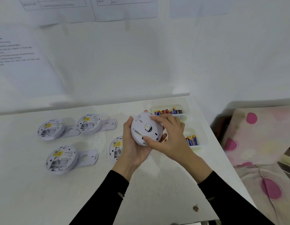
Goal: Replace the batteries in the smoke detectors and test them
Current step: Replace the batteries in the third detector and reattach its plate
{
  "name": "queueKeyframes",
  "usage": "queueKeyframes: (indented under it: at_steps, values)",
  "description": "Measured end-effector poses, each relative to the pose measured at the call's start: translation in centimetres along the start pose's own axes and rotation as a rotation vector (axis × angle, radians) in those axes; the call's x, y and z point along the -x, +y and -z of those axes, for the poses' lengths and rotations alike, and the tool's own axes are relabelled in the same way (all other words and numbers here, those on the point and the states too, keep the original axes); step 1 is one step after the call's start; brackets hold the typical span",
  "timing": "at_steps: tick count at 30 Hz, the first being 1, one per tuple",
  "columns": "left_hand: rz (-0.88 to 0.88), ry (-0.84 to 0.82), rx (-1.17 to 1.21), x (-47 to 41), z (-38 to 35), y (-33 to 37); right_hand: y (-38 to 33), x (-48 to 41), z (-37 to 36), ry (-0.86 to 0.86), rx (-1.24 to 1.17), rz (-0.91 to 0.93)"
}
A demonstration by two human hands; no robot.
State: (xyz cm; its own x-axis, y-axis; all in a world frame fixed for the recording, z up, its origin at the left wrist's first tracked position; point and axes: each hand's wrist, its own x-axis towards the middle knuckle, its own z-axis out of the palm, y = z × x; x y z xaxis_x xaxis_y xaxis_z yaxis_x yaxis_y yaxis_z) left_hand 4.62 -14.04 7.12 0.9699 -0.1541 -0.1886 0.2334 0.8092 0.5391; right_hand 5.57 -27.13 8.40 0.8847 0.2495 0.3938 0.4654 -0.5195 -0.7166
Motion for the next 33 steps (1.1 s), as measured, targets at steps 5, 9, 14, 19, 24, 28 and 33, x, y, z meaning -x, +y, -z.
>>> queueKeyframes:
  at_steps: [5, 9, 14, 19, 24, 28, 33]
  values:
    - [-0.011, 0.009, -0.030, -0.1, -0.1, -0.5, 0.3, -0.6, 0.3, -0.016, 0.021, 0.061]
    - [-0.017, 0.036, -0.067, -0.2, -0.1, -0.6, 0.7, -0.9, 0.3, -0.009, 0.047, 0.065]
    - [0.024, 0.015, -0.118, -0.2, -0.8, -0.5, -0.3, -0.5, -0.1, -0.049, 0.041, 0.165]
    - [-0.020, 0.026, -0.103, -0.3, -1.5, -0.1, -1.4, -0.5, 1.4, -0.034, -0.071, 0.057]
    - [-0.067, 0.030, -0.141, -0.3, -2.0, -0.4, -1.5, -1.1, 2.8, -0.162, 0.004, -0.043]
    - [-0.075, 0.033, -0.139, -0.2, -2.3, -0.5, -1.3, -1.3, 3.3, -0.257, 0.043, -0.045]
    - [-0.048, 0.046, -0.137, 0.0, -2.1, -0.4, -1.2, -1.5, 3.1, -0.294, 0.017, -0.047]
